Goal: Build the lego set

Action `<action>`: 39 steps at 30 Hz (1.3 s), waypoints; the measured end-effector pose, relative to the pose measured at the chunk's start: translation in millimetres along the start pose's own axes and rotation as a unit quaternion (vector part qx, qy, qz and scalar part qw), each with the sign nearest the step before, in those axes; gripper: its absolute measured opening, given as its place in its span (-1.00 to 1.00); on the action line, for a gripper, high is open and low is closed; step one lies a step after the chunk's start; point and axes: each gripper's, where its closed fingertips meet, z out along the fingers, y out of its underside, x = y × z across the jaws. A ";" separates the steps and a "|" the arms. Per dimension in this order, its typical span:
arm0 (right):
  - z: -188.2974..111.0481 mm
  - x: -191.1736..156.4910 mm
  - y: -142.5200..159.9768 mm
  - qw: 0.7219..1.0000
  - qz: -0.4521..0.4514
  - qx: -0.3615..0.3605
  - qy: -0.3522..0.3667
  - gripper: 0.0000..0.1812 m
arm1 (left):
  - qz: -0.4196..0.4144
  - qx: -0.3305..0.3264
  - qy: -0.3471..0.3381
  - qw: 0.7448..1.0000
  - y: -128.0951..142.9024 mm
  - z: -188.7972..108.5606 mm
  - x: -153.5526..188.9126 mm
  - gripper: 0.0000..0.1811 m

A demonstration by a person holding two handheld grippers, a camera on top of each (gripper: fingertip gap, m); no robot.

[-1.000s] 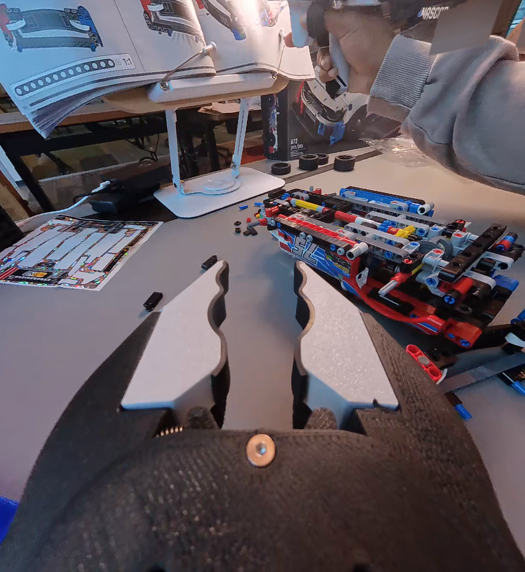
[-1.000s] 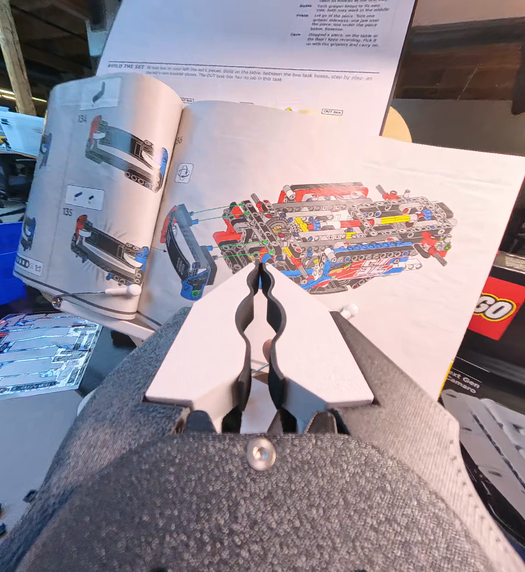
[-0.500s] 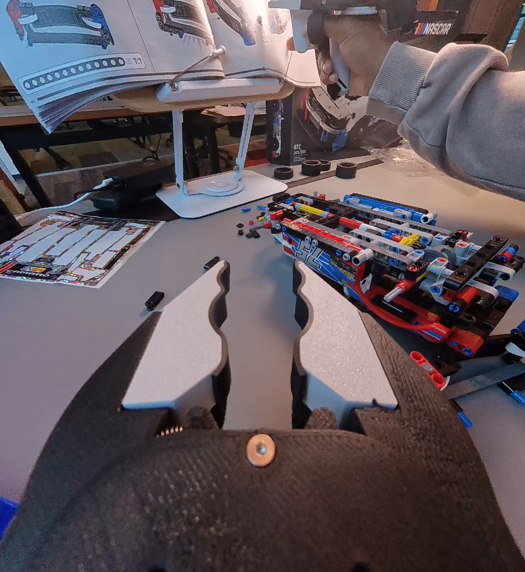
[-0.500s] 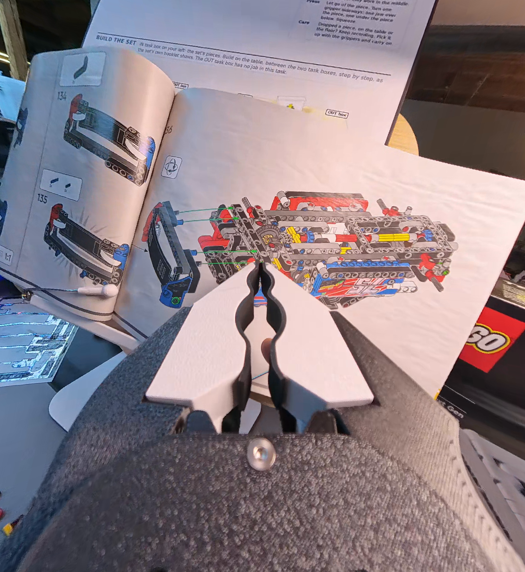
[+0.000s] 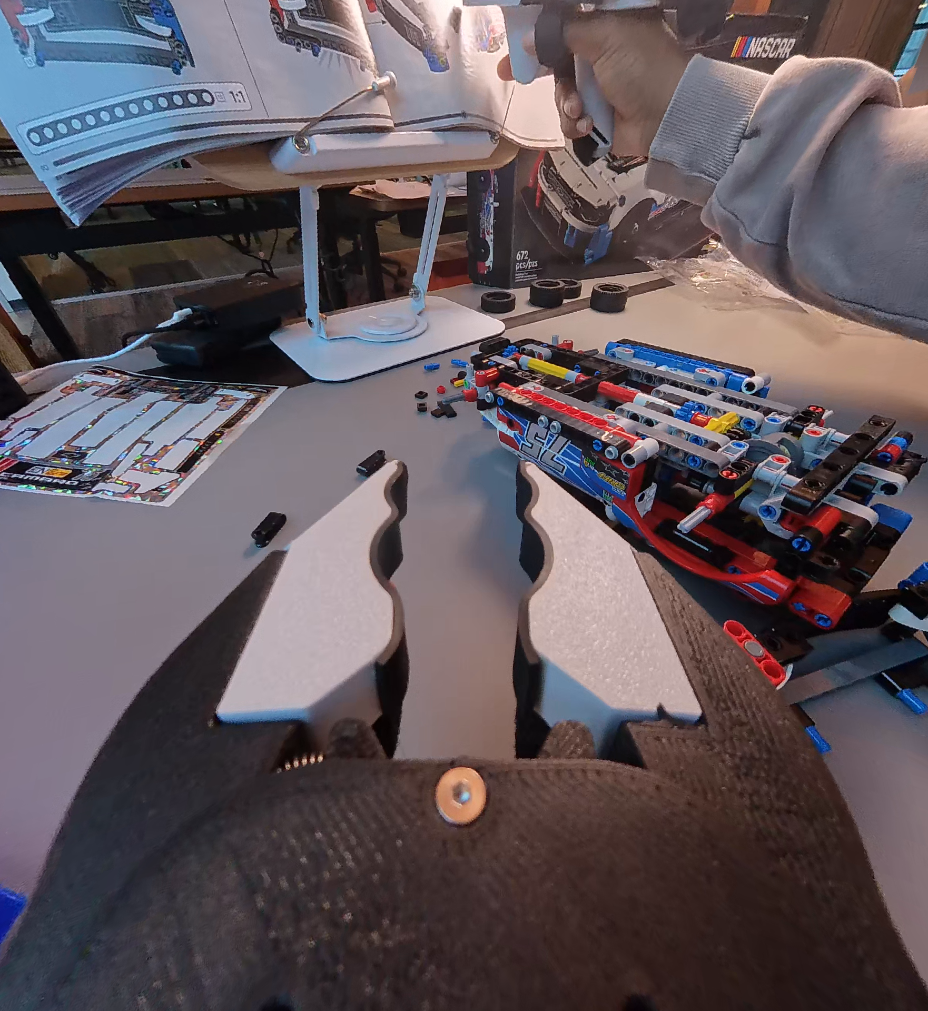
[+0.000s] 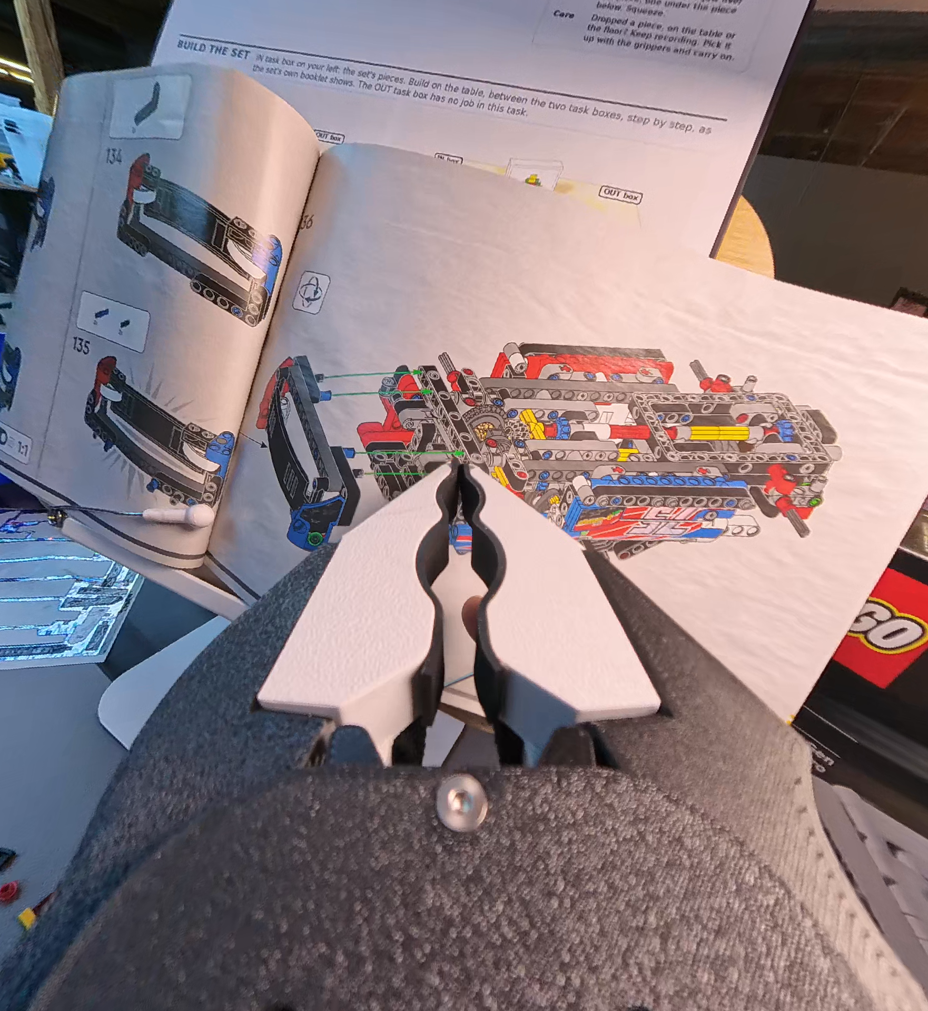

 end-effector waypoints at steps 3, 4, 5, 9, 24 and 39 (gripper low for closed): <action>2.0 -2.1 -5.3 1.000 -0.002 0.001 -0.003 -1.00 | -0.003 0.000 0.000 1.000 0.0 0.0 -0.6 -0.58; 3.0 -2.4 -5.2 1.000 0.000 -0.002 -0.003 -1.00 | -0.004 0.001 0.000 1.000 -0.1 -0.1 -0.8 -0.58; 4.1 -2.1 -4.5 1.000 0.000 -0.005 -0.002 -1.00 | -0.004 0.001 0.000 1.000 -0.2 -0.2 -0.8 -0.58; 6.2 -1.9 -2.7 1.000 0.000 -0.008 -0.002 -1.00 | -0.004 0.000 0.001 1.000 0.0 0.0 -0.6 -0.59; 16.2 -13.4 -21.7 1.000 -0.015 0.000 -0.013 -1.00 | -0.008 0.000 0.003 1.000 0.0 -0.2 -0.7 -0.59; 7.0 -11.5 -20.5 1.000 -0.004 0.003 -0.010 -1.00 | -0.004 -0.001 0.006 1.000 0.3 -1.5 0.2 -0.59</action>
